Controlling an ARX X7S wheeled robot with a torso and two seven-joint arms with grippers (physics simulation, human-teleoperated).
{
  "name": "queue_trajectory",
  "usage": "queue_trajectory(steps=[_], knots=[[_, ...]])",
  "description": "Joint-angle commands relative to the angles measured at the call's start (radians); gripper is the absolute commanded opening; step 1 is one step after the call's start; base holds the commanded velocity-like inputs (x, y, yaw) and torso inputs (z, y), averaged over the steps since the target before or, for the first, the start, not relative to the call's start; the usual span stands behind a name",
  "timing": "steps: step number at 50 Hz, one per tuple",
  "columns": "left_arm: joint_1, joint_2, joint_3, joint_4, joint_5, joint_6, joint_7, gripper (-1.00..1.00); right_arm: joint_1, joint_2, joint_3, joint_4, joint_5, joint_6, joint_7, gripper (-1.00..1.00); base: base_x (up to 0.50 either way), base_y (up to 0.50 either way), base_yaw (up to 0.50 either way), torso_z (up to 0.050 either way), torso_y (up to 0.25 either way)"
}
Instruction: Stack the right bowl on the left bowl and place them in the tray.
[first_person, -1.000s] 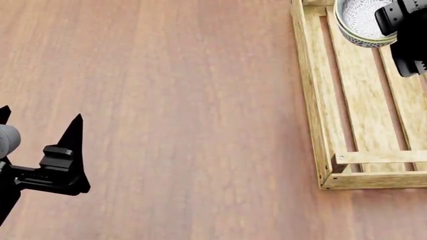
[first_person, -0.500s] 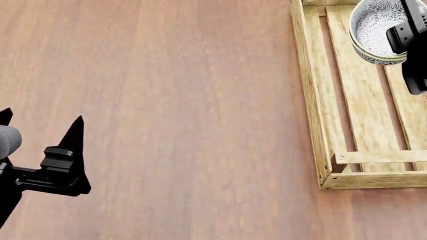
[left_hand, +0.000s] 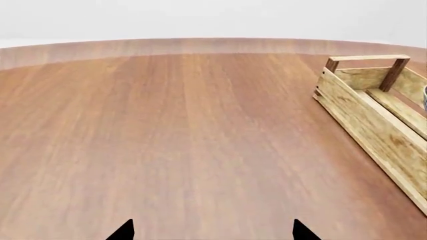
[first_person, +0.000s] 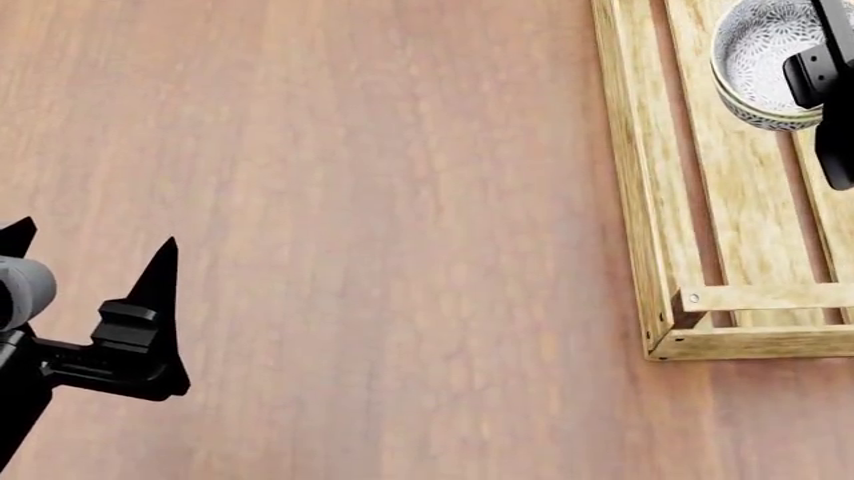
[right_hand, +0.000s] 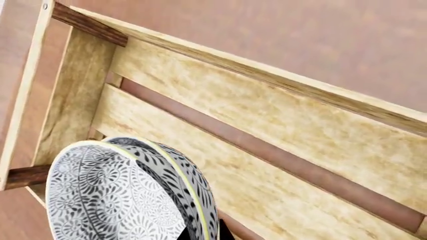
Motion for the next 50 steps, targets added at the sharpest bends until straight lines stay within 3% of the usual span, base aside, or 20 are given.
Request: queue_trajectory(steps=[1, 13, 50], knots=[[0.001, -0.004, 0.003, -0.002, -0.001, 0.005, 0.001, 1.0, 0.01, -0.005, -0.002, 0.009, -0.008, -0.021, -0.006, -1.0, 0.0, 0.0, 0.0, 0.0, 0.0], [0.01, -0.006, 0.005, -0.005, 0.002, 0.016, 0.001, 1.0, 0.0, -0.022, -0.078, 0.009, -0.013, -0.042, 0.017, -1.0, 0.0, 0.0, 0.0, 0.0, 0.0], [0.03, -0.019, 0.009, 0.0, -0.001, 0.031, -0.006, 1.0, -0.08, -0.043, -0.092, 0.009, -0.002, -0.054, 0.015, -1.0, 0.0, 0.0, 0.0, 0.0, 0.001]])
